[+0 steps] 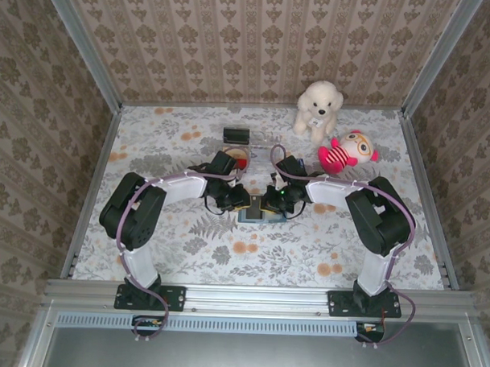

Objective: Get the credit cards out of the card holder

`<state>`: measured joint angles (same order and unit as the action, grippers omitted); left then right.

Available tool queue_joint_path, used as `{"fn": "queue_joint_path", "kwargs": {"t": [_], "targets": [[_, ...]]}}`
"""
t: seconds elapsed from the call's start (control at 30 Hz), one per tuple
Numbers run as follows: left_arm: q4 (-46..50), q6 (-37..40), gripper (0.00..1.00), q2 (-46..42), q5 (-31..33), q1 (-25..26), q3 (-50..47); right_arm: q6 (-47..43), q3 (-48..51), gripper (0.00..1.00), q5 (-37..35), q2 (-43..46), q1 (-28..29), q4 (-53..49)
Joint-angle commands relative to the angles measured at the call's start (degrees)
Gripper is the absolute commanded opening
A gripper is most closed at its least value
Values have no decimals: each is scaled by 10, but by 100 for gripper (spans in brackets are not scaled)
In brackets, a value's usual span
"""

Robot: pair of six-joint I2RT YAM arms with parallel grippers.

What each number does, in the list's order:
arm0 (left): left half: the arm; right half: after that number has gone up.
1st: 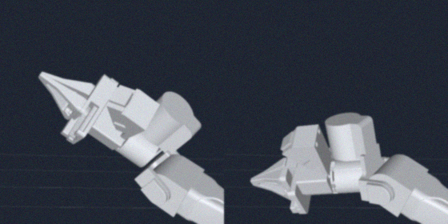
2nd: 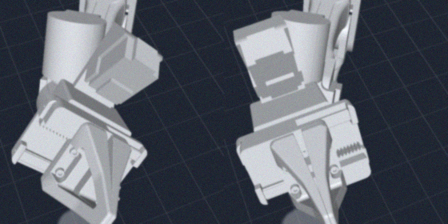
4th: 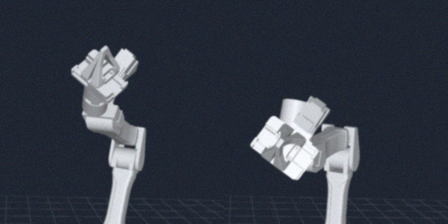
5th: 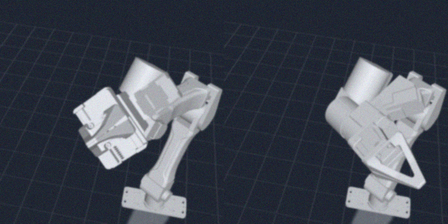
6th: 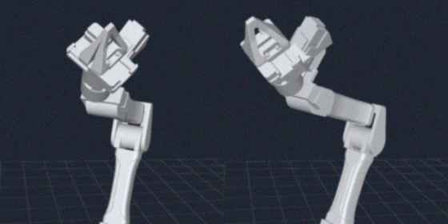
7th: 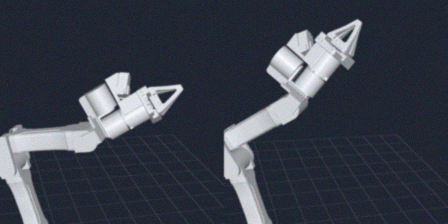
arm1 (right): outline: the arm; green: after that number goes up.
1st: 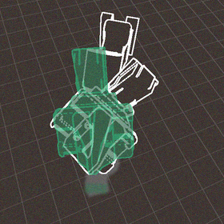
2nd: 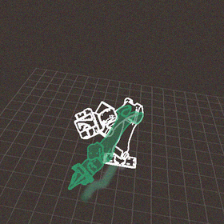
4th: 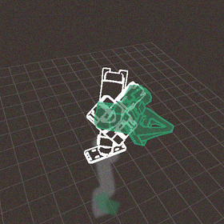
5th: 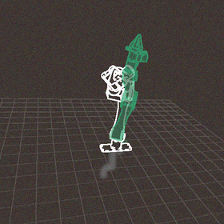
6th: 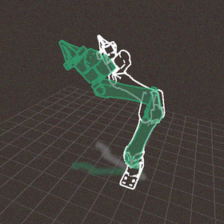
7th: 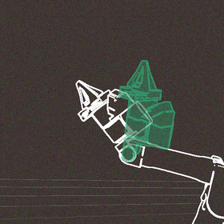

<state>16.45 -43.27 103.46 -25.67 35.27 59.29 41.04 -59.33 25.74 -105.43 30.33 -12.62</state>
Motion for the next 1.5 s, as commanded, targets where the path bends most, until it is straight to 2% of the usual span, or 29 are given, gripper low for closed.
{"fn": "queue_joint_path", "kwargs": {"t": [0.0,0.33,0.47,0.77,1.13,1.47], "targets": [[47,-3,21,12,30,-1,2,-13,-5,10,-28,18,2,-43],[44,-2,21,-1,17,0,13,-13,-2,9,-31,40,2,-50],[30,12,18,-10,3,3,21,-11,-5,13,-26,28,2,-49],[26,35,15,-21,15,18,43,-8,-9,19,-17,10,2,-44],[52,30,13,21,39,19,49,-12,-8,23,-12,1,2,-42],[51,25,14,34,46,19,33,-15,-4,23,4,-5,0,-27]]}}
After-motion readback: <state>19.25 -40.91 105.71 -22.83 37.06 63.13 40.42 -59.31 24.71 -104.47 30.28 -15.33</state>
